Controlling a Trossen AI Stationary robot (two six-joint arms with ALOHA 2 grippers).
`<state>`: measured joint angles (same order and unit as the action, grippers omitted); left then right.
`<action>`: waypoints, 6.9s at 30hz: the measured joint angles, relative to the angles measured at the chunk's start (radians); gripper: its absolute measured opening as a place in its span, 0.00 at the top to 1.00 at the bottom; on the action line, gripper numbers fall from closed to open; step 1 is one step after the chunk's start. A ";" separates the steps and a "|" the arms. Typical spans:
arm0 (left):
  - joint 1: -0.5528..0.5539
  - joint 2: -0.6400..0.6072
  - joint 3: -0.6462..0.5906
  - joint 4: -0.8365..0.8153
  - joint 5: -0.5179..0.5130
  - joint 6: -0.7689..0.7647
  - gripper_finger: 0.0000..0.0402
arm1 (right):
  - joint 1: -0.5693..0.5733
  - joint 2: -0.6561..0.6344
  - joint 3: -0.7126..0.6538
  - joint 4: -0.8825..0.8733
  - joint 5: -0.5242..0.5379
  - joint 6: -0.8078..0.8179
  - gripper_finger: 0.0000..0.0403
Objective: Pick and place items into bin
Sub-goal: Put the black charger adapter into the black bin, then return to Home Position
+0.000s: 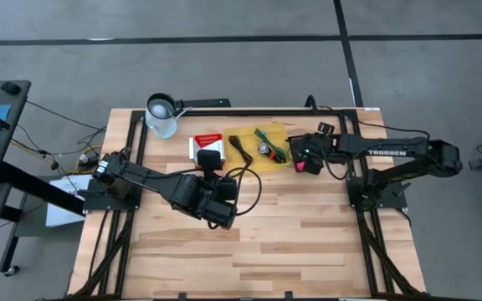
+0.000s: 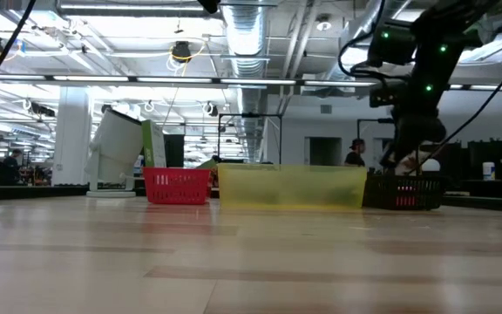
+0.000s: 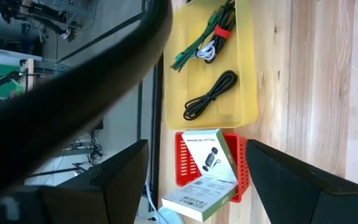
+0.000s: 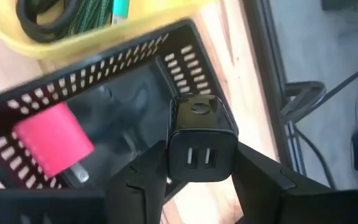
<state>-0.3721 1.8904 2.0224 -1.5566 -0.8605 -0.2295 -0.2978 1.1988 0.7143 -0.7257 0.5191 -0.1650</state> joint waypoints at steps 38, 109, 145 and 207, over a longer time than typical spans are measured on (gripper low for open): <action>0.176 -0.155 0.000 0.369 0.807 0.316 0.35 | 0.074 -0.144 0.018 0.438 -0.743 -0.022 0.53; 0.483 -1.658 -2.011 1.850 1.064 0.182 0.35 | -0.163 -0.971 -0.705 1.118 -1.123 0.406 0.55; 0.483 -1.668 -2.012 1.680 1.028 0.162 0.35 | 0.030 -1.094 -0.703 0.745 -0.648 0.382 0.55; 0.483 -1.668 -2.012 1.614 1.029 0.234 0.35 | 0.028 -1.094 -0.703 0.745 -0.649 0.384 0.55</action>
<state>0.1108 0.2222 0.0101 0.0578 0.1680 0.0044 -0.2699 0.1043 0.0109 0.0193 -0.1299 0.2188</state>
